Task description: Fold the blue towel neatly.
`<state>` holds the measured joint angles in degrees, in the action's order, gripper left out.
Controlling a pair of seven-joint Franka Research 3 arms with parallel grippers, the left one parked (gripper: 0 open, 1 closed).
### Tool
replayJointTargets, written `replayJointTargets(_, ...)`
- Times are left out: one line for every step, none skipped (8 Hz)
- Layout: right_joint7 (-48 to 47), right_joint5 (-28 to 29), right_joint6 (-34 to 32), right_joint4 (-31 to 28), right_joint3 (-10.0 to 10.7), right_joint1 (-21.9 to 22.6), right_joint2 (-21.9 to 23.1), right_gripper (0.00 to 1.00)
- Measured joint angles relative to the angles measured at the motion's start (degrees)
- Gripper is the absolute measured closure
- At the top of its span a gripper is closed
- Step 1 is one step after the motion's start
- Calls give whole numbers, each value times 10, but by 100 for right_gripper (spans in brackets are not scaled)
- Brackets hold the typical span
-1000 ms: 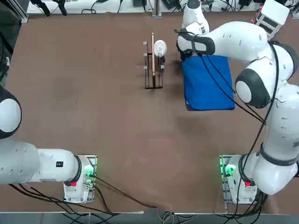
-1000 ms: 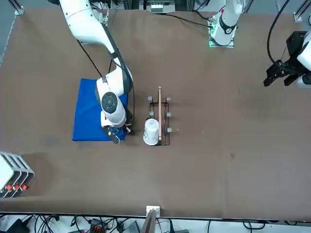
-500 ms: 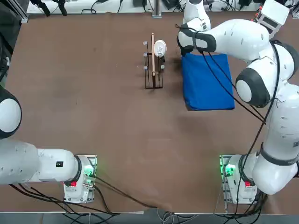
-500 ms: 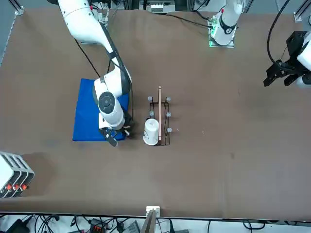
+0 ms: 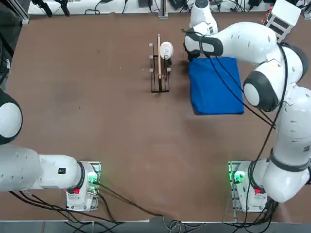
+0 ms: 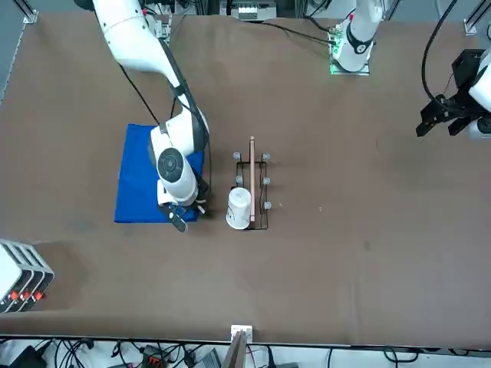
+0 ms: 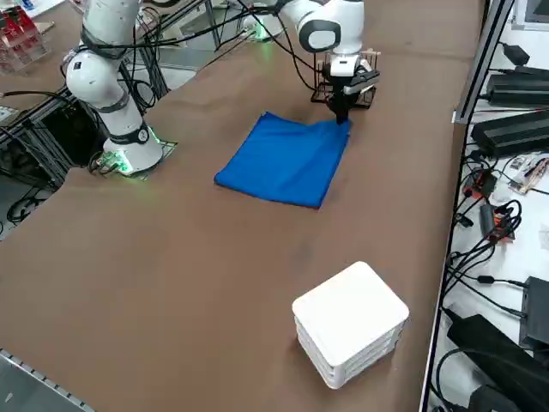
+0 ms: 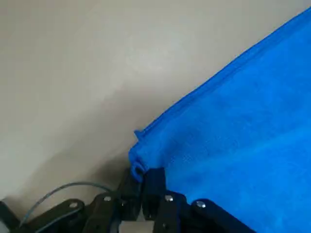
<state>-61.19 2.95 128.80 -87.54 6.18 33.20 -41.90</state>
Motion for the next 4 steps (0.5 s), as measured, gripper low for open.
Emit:
replayJointTargets(7, 0, 8, 1, -1, 2, -9, 83)
replayJointTargets(12, 0, 10, 5, -1, 2, -14, 67)
replayJointTargets(13, 0, 9, 12, -1, 2, -14, 49)
replayJointTargets(14, 0, -16, 33, -1, 2, -12, 29)
